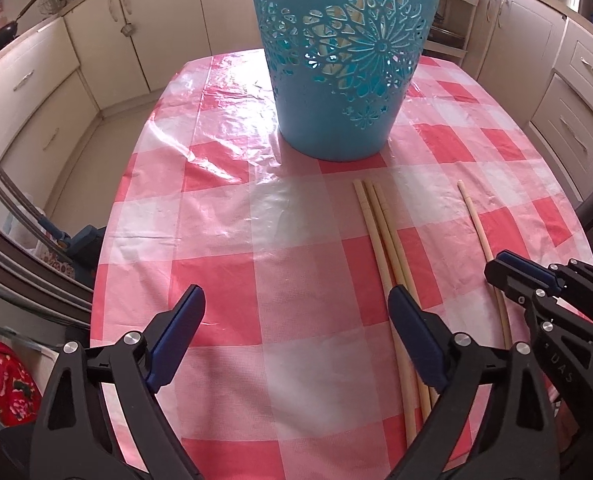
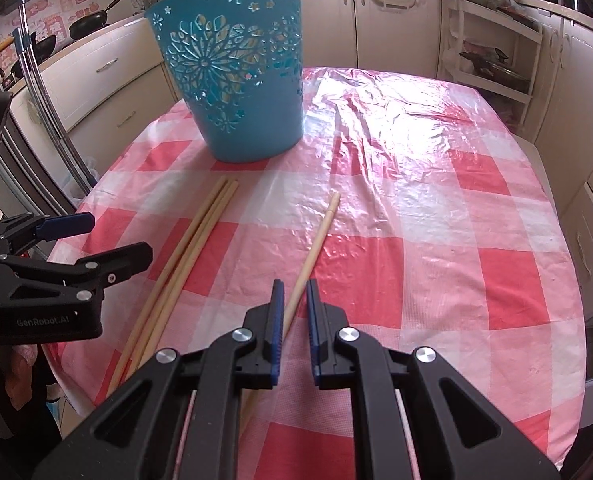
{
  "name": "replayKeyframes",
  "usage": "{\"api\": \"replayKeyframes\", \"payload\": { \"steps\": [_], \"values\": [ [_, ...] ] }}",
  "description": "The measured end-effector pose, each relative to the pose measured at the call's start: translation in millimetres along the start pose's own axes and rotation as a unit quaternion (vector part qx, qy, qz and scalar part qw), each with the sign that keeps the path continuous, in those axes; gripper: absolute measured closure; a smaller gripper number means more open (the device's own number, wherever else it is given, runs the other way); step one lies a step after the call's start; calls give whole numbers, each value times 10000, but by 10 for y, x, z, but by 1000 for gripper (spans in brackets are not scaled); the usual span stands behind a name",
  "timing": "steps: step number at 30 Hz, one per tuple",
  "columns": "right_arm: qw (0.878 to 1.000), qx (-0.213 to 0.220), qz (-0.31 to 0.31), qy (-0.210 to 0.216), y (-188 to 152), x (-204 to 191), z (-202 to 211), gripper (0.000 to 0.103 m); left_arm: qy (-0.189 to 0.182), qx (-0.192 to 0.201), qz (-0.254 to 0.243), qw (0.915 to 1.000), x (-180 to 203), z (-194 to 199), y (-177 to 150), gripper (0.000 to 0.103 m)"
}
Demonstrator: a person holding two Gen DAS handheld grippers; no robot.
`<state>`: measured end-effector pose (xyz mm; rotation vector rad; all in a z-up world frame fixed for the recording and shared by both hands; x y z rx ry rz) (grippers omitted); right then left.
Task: Organize utensils
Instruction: 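Lower the left gripper onto a chopstick beside the cup and close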
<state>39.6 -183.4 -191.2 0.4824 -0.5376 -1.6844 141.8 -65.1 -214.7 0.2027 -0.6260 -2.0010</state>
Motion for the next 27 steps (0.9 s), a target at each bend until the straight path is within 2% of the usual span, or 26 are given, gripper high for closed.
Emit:
{"api": "replayKeyframes", "payload": {
  "steps": [10, 22, 25, 27],
  "values": [
    [9999, 20, -58, 90, -1, 18, -3, 91, -42, -150, -118, 9998, 168, -119, -30, 20],
    [9997, 12, -154, 167, 10, 35, -5, 91, -120, -217, 63, 9997, 108, -175, -12, 24],
    [9997, 19, -167, 171, 14, 36, -9, 91, -133, -198, 55, 9997, 126, -190, 39, 26],
    [9997, 18, -183, 166, 29, 35, -22, 91, -146, -224, 65, 9996, 132, -234, 85, 32]
  ]
}}
Point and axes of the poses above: each gripper's, at about its wrist camera, not at the fingertips, and z roughly against the way its jaws point, x to its right, y to its top, the point moved 8 cm from there along -z, roughly the way its jaws point, and after that the axes turned 9 degrees about -y, right-handed, at the moved point
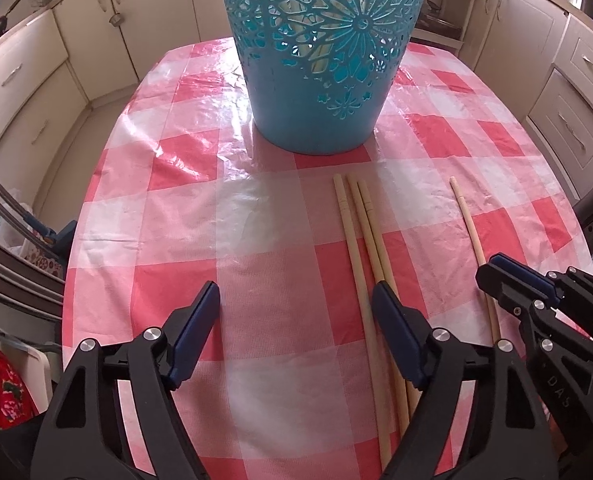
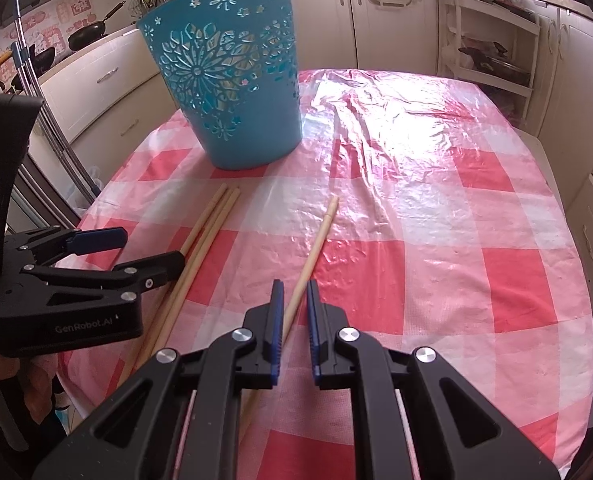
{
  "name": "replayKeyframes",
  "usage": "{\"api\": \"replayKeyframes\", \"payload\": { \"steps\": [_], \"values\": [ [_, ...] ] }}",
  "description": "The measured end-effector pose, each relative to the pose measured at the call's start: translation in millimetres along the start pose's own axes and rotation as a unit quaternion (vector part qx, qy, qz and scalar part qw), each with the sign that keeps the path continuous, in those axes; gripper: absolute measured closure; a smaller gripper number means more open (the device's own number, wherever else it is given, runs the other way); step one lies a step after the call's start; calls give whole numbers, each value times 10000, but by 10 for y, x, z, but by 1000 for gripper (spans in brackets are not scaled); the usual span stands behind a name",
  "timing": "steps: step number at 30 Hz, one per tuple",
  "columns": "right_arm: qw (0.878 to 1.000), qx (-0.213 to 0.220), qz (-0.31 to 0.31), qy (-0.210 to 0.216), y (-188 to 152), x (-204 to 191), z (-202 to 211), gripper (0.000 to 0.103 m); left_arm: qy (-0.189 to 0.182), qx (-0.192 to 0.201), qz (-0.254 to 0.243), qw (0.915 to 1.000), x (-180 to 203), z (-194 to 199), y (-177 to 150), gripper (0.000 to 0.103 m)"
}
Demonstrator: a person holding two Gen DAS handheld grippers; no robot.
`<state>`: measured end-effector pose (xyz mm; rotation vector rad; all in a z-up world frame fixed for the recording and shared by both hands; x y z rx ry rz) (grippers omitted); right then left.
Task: Organize utensils
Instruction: 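Lower the left gripper onto a chopstick beside the cup and close, then lift the chopstick with the left gripper and drop it into the cup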
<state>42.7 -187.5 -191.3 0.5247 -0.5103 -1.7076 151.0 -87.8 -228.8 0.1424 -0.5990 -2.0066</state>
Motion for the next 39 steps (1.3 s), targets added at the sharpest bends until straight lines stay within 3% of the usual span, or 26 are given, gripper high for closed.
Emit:
{"api": "replayKeyframes", "payload": {
  "steps": [9, 13, 18, 24, 30, 33, 39],
  "values": [
    [9998, -159, -59, -106, 164, 26, -122, 87, -139, 133, 41, 9998, 66, -113, 281, 69],
    [9991, -306, 212, -179, 253, 31, -195, 87, -122, 133, -36, 9998, 96, -121, 282, 74],
    [9975, -454, 530, -96, 346, 11, -292, 89, -272, 116, -56, 9995, 74, -109, 263, 97],
    [9983, -39, 582, -49, 287, 32, -268, 89, -447, 221, -77, 9987, 79, -65, 237, 98],
    [9974, 84, 700, -154, 284, -2, -252, 89, -644, 626, 90, 9959, 33, 264, 267, 98],
    [9974, 89, 694, -155, 291, -1, -251, 89, -787, 965, 191, 9920, -35, 544, 324, 98],
    [9973, 103, 704, -188, 271, -31, -235, 89, -1061, 1984, 198, 9742, -110, 1289, 644, 98]
  ]
}}
Point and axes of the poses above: each gripper's, at about its wrist camera, not at the fingertips, and z roughly against the way its jaws point, x to its right, y to its top, the point moved 8 cm from there along -z, roughly the way its jaws point, and after that the axes turned 9 degrees about -y, right-handed, at the moved point
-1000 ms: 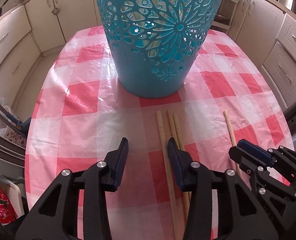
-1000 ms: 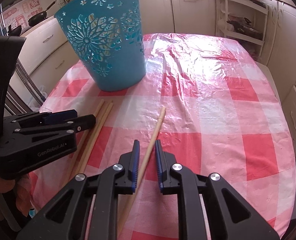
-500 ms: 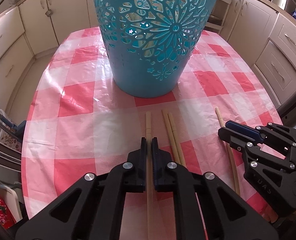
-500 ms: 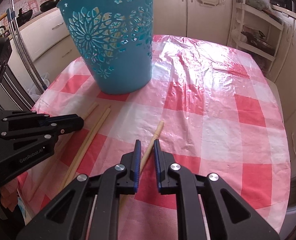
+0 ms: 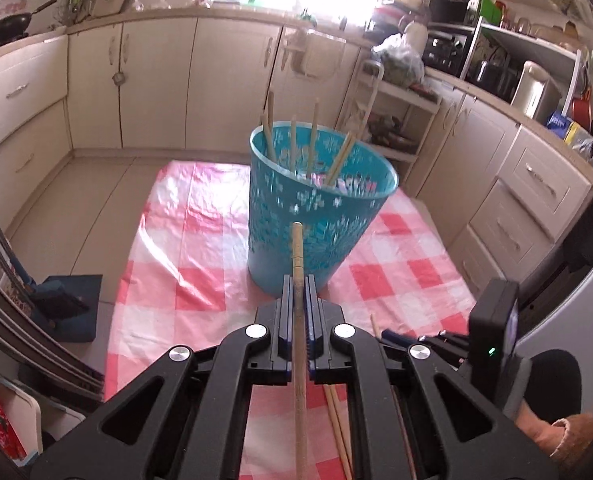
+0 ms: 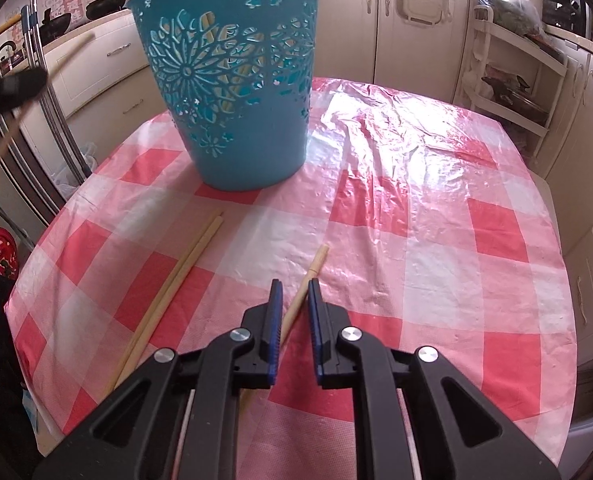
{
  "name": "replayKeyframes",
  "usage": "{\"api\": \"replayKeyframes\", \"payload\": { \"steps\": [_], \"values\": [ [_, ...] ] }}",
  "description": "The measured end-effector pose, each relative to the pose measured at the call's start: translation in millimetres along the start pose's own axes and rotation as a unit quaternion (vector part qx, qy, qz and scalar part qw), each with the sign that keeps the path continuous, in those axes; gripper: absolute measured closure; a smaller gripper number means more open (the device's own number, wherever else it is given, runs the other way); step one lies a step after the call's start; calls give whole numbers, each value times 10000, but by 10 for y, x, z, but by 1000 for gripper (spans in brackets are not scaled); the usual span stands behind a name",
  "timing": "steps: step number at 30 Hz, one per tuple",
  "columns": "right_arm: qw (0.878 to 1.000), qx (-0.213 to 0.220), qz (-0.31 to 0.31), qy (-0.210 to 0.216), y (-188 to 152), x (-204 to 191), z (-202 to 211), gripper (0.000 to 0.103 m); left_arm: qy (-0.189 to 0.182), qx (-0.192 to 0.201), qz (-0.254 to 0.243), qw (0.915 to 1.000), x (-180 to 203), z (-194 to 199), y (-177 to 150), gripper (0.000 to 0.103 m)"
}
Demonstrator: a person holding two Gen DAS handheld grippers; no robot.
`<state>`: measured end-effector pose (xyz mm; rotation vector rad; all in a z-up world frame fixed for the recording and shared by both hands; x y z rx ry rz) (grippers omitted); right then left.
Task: Organize utensils
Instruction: 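Lift the chopstick with the left gripper and drop it into the cup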
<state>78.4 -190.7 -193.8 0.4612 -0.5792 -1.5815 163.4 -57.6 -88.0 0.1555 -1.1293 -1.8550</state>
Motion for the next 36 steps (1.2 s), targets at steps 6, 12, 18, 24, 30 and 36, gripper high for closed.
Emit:
{"api": "replayKeyframes", "payload": {
  "steps": [6, 12, 18, 24, 30, 36],
  "values": [
    [10000, 2, -3, -7, -2, -2, 7, 89, -240, 971, -96, 9949, 180, 367, 758, 98],
    [10000, 4, -3, -8, 0, -2, 7, 89, -286, 1592, -301, 9864, 376, 347, 1363, 98],
    [10000, -4, -44, 37, 8, 8, 3, 89, -128, 2270, -77, 9738, 368, 154, 1831, 98],
    [9999, -10, -56, 109, 17, 10, -3, 86, 227, 2365, -4, 9714, 265, -336, 1953, 98],
    [9998, -21, -83, 200, 20, -6, -8, 83, 646, 2026, -192, 9770, 229, -751, 1686, 98],
    [9998, -17, -74, 187, 22, -13, -6, 83, 791, 1475, -468, 9848, 194, -828, 1302, 87]
  ]
}}
Point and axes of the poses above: each gripper's, at about its wrist camera, not at the fingertips, and z roughly against the way its jaws point, x to its right, y to its top, the point moved 8 cm from there along -z, roughly the way its jaws point, and after that the axes turned 9 degrees about -y, right-handed, at the moved point
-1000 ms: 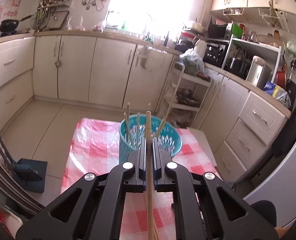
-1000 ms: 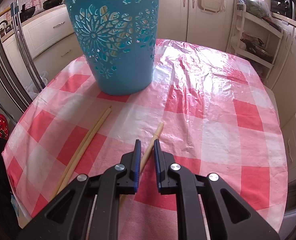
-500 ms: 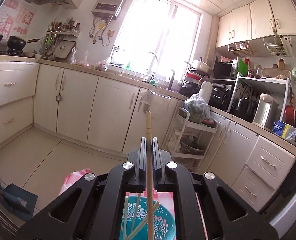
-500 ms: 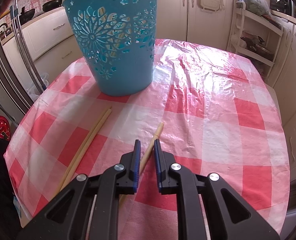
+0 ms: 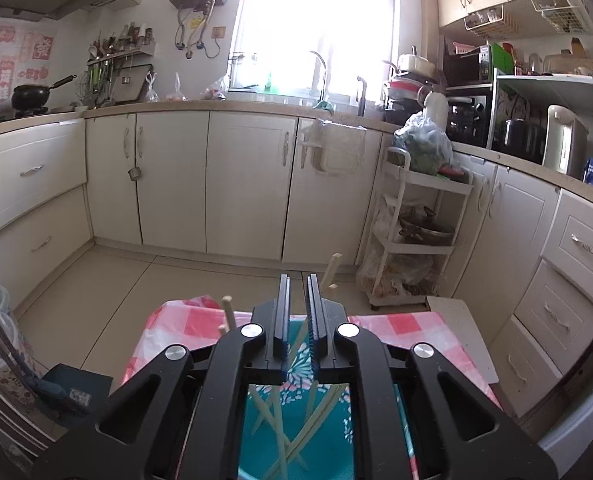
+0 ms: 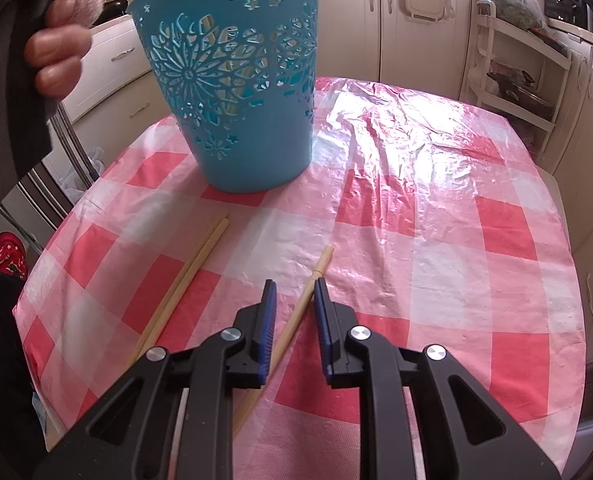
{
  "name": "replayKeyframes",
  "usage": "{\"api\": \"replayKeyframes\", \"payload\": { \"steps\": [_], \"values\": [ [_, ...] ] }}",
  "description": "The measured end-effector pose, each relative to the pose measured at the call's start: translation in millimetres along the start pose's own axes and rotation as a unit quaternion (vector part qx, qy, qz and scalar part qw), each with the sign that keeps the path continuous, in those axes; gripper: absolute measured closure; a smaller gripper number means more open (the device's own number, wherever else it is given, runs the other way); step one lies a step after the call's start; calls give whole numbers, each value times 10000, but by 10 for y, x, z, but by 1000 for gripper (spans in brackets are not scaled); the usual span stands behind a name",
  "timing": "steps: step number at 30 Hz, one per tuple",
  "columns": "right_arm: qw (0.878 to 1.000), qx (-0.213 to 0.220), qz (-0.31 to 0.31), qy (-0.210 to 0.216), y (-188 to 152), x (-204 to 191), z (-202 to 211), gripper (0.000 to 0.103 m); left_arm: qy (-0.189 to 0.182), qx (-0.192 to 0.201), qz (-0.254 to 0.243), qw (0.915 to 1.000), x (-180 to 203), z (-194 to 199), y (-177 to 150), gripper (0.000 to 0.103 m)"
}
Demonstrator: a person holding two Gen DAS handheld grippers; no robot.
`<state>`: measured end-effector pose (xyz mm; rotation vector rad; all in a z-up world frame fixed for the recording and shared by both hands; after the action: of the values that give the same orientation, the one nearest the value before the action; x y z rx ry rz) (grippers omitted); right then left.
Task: Organize utensils
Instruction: 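Lift the chopstick with the left gripper and drop it into the cup, then lower the right gripper onto a chopstick and close on it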
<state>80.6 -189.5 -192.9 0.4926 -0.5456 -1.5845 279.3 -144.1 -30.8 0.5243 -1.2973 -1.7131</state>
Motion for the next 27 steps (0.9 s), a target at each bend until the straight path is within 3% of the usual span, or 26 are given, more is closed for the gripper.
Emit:
{"api": "replayKeyframes", "payload": {
  "steps": [1, 3, 6, 9, 15, 20, 23, 27],
  "values": [
    [10000, 2, 5, -8, -1, -1, 0, 83, 50, -4, -15, 10000, -33, 104, -42, 81],
    [10000, 4, 22, -23, -1, -6, -1, 83, 177, 74, -27, 9998, -127, 316, -70, 50],
    [10000, 11, 73, -35, -3, -24, 2, 80, 290, 182, -40, 9994, -263, 708, -118, 31],
    [9999, 18, 117, -94, -11, -36, 9, 80, 304, 78, -118, 9994, -394, 1027, -224, 19],
    [9996, 39, 189, -211, -16, -55, 15, 80, 325, -207, -145, 9992, -737, 1430, -577, 13],
    [9991, 56, 335, -250, -18, -106, 24, 85, 480, -478, 454, 9967, -1168, 1436, -963, 13],
    [9996, -82, 204, -197, -29, -90, 34, 85, 416, -562, 940, 9931, -1353, 1418, -1010, 13],
    [9995, -260, -99, -144, -18, -72, 24, 78, 436, -620, 1091, 9911, -1448, 1418, -1071, 13]
  ]
}}
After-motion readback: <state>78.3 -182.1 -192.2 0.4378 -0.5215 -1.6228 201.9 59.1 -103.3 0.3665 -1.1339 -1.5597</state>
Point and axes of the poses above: each gripper's, at about its wrist camera, not at the fingertips, and z roughly against the way its jaws point, x to its right, y to its top, the point moved 8 cm from there along -z, roughly the way its jaws point, and after that the axes turned 9 degrees about -y, right-handed, at the moved point
